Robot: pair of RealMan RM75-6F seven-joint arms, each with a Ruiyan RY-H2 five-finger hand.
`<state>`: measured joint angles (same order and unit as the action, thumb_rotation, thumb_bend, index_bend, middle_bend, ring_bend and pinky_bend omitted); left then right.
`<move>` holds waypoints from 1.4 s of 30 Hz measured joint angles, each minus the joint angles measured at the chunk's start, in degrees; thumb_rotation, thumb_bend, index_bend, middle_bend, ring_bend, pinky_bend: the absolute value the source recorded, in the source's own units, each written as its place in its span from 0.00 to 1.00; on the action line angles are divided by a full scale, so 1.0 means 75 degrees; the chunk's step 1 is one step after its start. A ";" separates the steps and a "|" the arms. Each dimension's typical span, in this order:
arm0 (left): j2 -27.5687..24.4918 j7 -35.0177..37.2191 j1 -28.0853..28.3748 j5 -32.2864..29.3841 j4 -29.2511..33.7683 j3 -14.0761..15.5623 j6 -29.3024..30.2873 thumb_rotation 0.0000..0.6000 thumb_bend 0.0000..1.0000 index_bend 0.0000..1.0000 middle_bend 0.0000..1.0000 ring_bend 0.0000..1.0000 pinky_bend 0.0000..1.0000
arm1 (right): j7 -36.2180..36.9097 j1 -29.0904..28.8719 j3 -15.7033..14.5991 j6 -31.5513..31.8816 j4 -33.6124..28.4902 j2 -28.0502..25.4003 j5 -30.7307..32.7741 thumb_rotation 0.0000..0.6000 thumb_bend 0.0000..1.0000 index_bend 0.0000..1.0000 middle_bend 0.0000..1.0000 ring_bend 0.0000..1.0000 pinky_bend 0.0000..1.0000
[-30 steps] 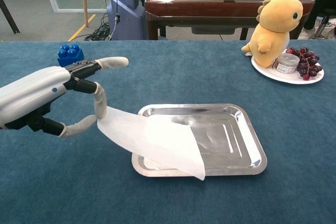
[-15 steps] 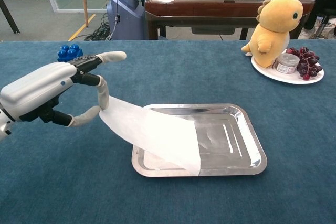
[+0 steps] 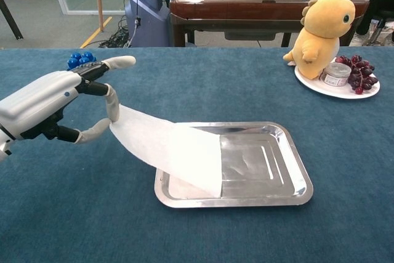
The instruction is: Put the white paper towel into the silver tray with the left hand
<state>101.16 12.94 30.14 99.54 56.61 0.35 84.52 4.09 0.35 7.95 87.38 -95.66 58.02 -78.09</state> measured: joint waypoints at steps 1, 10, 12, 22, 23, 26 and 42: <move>0.0020 0.0002 -0.0007 0.0000 -0.0034 0.0006 0.0014 1.00 0.57 0.68 0.04 0.00 0.05 | 0.0002 0.0002 0.0000 0.0002 0.0000 -0.0001 0.0000 1.00 0.25 0.41 0.21 0.12 0.07; 0.0200 -0.0089 -0.0048 0.0221 -0.0257 0.0154 0.0276 1.00 0.57 0.68 0.04 0.00 0.06 | 0.0021 0.0004 -0.0001 0.0001 0.0001 -0.0007 -0.0007 1.00 0.25 0.41 0.21 0.12 0.07; 0.0250 -0.0172 -0.0035 0.0260 -0.0303 0.0173 0.0294 1.00 0.57 0.68 0.04 0.00 0.06 | 0.0024 0.0006 -0.0002 0.0005 0.0000 -0.0009 -0.0010 1.00 0.25 0.41 0.21 0.12 0.07; 0.0463 -0.0435 0.0090 0.0379 -0.0441 0.0260 0.0169 1.00 0.57 0.68 0.04 0.00 0.07 | 0.0082 0.0014 0.0007 0.0011 0.0009 -0.0030 -0.0006 1.00 0.25 0.41 0.21 0.12 0.07; 0.0482 -0.0456 0.0109 0.0389 -0.0444 0.0278 0.0133 1.00 0.57 0.68 0.04 0.00 0.07 | 0.0087 0.0016 0.0008 0.0014 0.0009 -0.0031 -0.0006 1.00 0.25 0.41 0.21 0.12 0.07; 0.0513 -0.0483 0.0155 0.0422 -0.0446 0.0325 0.0060 1.00 0.57 0.68 0.04 0.00 0.07 | 0.0105 0.0026 0.0010 0.0031 0.0009 -0.0038 -0.0007 1.00 0.25 0.41 0.21 0.12 0.07; 0.0649 -0.0765 0.0383 0.0399 -0.0284 0.0347 -0.0341 1.00 0.57 0.66 0.04 0.00 0.07 | 0.0205 0.0059 0.0021 0.0072 0.0020 -0.0069 -0.0014 1.00 0.25 0.41 0.21 0.12 0.07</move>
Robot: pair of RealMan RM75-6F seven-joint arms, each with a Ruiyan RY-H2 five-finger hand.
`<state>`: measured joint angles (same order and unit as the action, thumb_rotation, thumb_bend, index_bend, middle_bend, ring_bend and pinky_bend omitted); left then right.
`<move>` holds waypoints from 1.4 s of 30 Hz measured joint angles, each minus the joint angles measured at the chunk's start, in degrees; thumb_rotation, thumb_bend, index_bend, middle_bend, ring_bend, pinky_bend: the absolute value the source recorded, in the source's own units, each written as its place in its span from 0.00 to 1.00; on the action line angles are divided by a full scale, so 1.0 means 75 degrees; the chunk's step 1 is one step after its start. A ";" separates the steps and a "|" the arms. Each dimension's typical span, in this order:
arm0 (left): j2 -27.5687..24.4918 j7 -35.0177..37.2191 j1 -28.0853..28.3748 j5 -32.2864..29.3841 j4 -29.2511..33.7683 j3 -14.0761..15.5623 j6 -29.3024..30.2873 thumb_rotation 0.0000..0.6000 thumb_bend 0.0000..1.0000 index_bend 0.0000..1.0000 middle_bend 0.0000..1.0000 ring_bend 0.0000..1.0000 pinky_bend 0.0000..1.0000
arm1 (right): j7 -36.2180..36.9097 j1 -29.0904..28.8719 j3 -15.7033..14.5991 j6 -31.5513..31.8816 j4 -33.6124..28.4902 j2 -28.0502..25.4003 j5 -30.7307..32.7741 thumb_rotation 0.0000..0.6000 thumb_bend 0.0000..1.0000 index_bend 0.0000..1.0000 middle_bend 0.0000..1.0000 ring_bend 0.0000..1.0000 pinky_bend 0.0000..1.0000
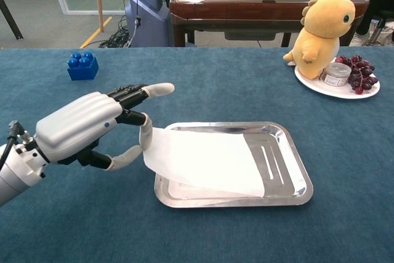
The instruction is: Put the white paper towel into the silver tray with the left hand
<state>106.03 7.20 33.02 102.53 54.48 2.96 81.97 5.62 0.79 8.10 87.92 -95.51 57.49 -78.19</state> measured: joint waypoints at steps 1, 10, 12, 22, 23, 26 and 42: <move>0.0010 -0.0012 0.0005 -0.0014 0.0000 0.0001 -0.0031 1.00 0.57 0.66 0.04 0.00 0.07 | 0.0011 0.0003 0.0000 0.0002 0.0002 -0.0003 0.0000 1.00 0.25 0.41 0.21 0.12 0.07; 0.0117 -0.0126 0.0075 -0.0153 -0.0018 -0.0044 -0.0267 1.00 0.57 0.64 0.04 0.00 0.07 | 0.0059 0.0013 0.0011 0.0007 0.0012 -0.0018 0.0011 1.00 0.25 0.41 0.21 0.12 0.07; 0.0138 -0.0180 0.0098 -0.0173 0.0016 -0.0046 -0.0336 1.00 0.57 0.64 0.04 0.00 0.07 | 0.0065 0.0012 0.0012 0.0002 0.0012 -0.0020 0.0011 1.00 0.25 0.41 0.21 0.12 0.07; 0.0250 -0.0431 0.0224 -0.0171 0.0201 -0.0063 -0.0493 1.00 0.54 0.63 0.04 0.00 0.07 | 0.0127 0.0034 0.0024 0.0035 0.0019 -0.0036 0.0014 1.00 0.25 0.41 0.21 0.12 0.07; 0.0269 -0.0463 0.0244 -0.0177 0.0207 -0.0072 -0.0526 1.00 0.54 0.63 0.04 0.00 0.07 | 0.0137 0.0036 0.0024 0.0035 0.0023 -0.0038 0.0014 1.00 0.26 0.41 0.21 0.12 0.07; 0.0316 -0.0516 0.0289 -0.0206 0.0206 -0.0095 -0.0612 1.00 0.52 0.63 0.04 0.00 0.07 | 0.0154 0.0042 0.0028 0.0036 0.0030 -0.0045 0.0021 1.00 0.25 0.41 0.21 0.12 0.07; 0.0431 -0.0674 0.0405 -0.0305 0.0076 -0.0120 -0.0814 1.00 0.51 0.62 0.04 0.00 0.07 | 0.0240 0.0063 0.0042 0.0052 0.0041 -0.0068 0.0025 1.00 0.25 0.41 0.21 0.12 0.07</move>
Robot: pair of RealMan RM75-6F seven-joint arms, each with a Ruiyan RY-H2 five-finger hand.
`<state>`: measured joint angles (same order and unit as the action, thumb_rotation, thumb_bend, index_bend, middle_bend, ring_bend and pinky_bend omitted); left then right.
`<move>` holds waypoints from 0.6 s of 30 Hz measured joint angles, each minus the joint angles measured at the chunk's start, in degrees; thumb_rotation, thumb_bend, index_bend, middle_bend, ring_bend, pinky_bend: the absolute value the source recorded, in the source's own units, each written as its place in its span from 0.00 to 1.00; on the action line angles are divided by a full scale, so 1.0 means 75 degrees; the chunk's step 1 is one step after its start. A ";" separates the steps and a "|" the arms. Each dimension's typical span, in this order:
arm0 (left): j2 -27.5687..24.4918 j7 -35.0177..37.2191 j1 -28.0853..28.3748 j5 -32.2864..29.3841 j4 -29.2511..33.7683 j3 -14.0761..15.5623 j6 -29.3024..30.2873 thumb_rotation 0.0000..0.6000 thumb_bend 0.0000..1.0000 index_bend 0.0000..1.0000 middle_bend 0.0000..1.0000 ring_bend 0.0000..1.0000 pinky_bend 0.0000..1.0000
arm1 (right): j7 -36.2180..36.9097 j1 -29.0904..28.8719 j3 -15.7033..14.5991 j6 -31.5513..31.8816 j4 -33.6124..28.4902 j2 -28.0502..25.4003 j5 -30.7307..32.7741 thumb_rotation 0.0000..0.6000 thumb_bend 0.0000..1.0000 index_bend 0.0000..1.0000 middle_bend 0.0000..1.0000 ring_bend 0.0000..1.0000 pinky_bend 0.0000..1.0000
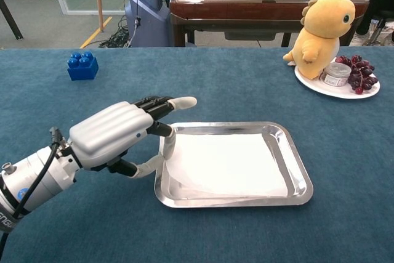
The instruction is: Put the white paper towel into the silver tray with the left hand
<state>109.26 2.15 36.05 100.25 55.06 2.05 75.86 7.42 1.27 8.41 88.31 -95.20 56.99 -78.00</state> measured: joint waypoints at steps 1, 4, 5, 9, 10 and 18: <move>0.0006 -0.0012 0.0006 -0.0001 0.0001 0.0000 -0.0008 1.00 0.51 0.62 0.04 0.00 0.07 | 0.0000 0.0000 0.0002 0.0001 0.0000 0.0000 0.0002 1.00 0.25 0.41 0.21 0.12 0.07; 0.0035 -0.0060 0.0036 0.0004 0.0001 0.0007 -0.0045 1.00 0.51 0.62 0.04 0.00 0.07 | 0.0013 0.0005 0.0004 0.0004 0.0001 -0.0001 0.0006 1.00 0.25 0.41 0.21 0.12 0.07; 0.0048 -0.0075 0.0048 0.0002 -0.0006 0.0006 -0.0061 1.00 0.51 0.62 0.04 0.00 0.07 | 0.0020 0.0009 0.0007 0.0011 0.0004 -0.0003 0.0008 1.00 0.25 0.41 0.21 0.12 0.07; 0.0090 -0.0107 0.0080 -0.0029 -0.0036 -0.0016 -0.0118 1.00 0.51 0.62 0.04 0.00 0.07 | 0.0056 0.0017 0.0011 0.0018 0.0010 -0.0011 0.0008 1.00 0.25 0.41 0.21 0.12 0.07; 0.0102 -0.0116 0.0087 -0.0044 -0.0046 -0.0023 -0.0138 1.00 0.50 0.62 0.04 0.00 0.07 | 0.0066 0.0019 0.0014 0.0021 0.0012 -0.0015 0.0009 1.00 0.25 0.41 0.21 0.12 0.07; 0.0175 -0.0207 0.0107 -0.0140 -0.0095 -0.0072 -0.0200 1.00 0.45 0.48 0.04 0.00 0.07 | 0.0113 0.0030 0.0019 0.0024 0.0023 -0.0030 0.0010 1.00 0.25 0.41 0.21 0.12 0.07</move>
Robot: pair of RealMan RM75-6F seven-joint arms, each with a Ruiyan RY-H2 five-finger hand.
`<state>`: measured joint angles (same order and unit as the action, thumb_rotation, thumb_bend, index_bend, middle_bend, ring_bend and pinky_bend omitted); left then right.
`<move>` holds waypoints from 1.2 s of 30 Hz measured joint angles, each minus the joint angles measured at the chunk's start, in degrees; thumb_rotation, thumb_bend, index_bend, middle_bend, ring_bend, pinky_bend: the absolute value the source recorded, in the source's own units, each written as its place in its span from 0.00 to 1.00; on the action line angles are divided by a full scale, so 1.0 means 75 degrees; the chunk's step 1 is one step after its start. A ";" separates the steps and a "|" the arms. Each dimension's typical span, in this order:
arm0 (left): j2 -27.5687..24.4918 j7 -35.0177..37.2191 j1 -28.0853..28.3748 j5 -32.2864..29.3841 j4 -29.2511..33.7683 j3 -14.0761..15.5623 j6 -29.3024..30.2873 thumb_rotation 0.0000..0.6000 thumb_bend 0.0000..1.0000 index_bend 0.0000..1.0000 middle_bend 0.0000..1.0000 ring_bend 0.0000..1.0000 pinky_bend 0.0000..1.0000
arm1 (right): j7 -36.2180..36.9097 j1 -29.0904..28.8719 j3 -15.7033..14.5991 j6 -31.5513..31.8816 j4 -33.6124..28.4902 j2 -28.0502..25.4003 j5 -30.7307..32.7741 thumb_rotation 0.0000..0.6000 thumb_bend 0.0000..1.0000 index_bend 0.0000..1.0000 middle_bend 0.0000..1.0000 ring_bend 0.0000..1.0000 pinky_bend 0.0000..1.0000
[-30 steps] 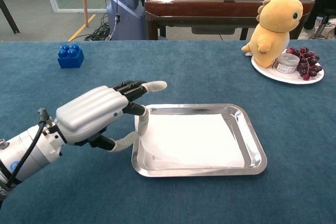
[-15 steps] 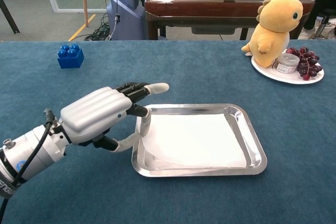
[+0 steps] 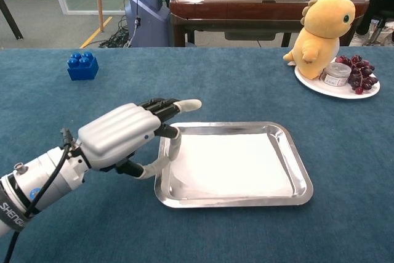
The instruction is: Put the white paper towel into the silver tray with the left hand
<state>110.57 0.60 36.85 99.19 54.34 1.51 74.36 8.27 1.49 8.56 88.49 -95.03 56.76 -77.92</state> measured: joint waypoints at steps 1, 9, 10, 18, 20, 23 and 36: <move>0.0003 -0.0014 -0.0002 -0.0006 -0.0001 -0.0003 0.0002 1.00 0.44 0.46 0.04 0.00 0.07 | 0.0002 0.0001 0.0000 -0.0001 0.0002 -0.0001 0.0001 1.00 0.25 0.41 0.21 0.12 0.07; 0.0031 -0.0218 -0.0034 -0.0109 0.0008 -0.0037 -0.0036 1.00 0.32 0.26 0.04 0.00 0.07 | -0.0006 -0.0001 0.0000 -0.0008 -0.0001 0.0000 -0.0001 1.00 0.25 0.41 0.21 0.12 0.07; 0.0036 -0.0245 -0.0037 -0.0130 0.0014 -0.0042 -0.0057 1.00 0.32 0.23 0.04 0.00 0.07 | -0.0005 0.0000 0.0001 -0.0010 -0.0001 0.0001 0.0005 1.00 0.25 0.41 0.21 0.12 0.07; -0.0091 -0.0348 -0.0077 -0.0207 0.0150 -0.0043 -0.0101 1.00 0.31 0.16 0.04 0.00 0.08 | 0.0019 0.0012 0.0006 0.0006 0.0003 -0.0008 0.0004 1.00 0.25 0.41 0.21 0.12 0.07; -0.0184 -0.0381 -0.0110 -0.0242 0.0239 -0.0052 -0.0087 1.00 0.31 0.16 0.04 0.00 0.08 | 0.0020 0.0013 0.0003 0.0010 0.0000 -0.0008 -0.0008 1.00 0.25 0.41 0.21 0.12 0.07; -0.0382 -0.0457 -0.0173 -0.0311 0.0460 -0.0073 -0.0060 1.00 0.31 0.16 0.04 0.00 0.10 | -0.0007 0.0004 -0.0004 -0.0006 -0.0001 -0.0002 -0.0015 1.00 0.25 0.41 0.21 0.12 0.07; -0.2303 -0.1631 -0.0697 -0.0963 0.3054 -0.0240 0.0109 1.00 0.31 0.09 0.04 0.00 0.11 | -0.0305 -0.0071 -0.0034 -0.0111 -0.0055 0.0071 -0.0006 1.00 0.25 0.41 0.21 0.12 0.07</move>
<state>93.31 -11.64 31.62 91.97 77.25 -0.28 75.18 5.98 0.96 8.30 87.66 -95.44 57.30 -77.97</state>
